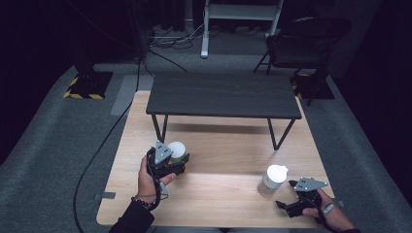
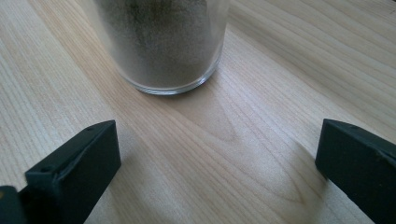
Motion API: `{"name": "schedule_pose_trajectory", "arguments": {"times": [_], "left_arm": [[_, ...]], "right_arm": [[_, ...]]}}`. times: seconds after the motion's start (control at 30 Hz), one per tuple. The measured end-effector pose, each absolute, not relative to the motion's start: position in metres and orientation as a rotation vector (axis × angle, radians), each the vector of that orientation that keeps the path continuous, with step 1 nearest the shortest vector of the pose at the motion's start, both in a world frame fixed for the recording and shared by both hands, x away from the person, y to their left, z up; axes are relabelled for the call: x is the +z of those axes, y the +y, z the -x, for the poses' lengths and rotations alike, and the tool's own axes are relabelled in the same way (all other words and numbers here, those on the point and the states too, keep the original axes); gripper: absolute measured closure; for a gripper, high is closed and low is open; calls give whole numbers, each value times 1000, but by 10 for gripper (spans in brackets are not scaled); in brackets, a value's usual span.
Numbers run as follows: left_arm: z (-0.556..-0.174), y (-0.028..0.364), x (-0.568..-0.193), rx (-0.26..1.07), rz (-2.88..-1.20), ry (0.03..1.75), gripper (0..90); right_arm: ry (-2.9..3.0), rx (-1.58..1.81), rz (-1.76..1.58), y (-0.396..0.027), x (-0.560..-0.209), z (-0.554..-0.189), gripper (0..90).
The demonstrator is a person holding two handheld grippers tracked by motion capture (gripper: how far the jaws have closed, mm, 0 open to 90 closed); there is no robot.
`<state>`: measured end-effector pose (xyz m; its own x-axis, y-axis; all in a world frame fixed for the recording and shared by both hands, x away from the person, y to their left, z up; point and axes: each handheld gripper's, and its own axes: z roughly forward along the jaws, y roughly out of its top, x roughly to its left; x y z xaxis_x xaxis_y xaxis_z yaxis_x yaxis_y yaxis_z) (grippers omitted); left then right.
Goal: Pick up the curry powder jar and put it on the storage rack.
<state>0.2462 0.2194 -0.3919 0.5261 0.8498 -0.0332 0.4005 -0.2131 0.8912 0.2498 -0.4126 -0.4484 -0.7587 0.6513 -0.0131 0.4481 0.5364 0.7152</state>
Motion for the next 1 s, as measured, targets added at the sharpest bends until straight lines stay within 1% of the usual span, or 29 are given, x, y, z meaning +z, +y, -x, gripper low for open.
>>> {"name": "schedule_pose_trajectory", "arguments": {"times": [0.5,1.0], "left_arm": [[-250,210,-379,585,-1781,1049,335],[-260,198,-360,585,-1740,997,336]], "right_arm": [[2499,1045,-917,-413,-448,-250,0],[2499,1045,-917,-413,-449,-250,0]]}}
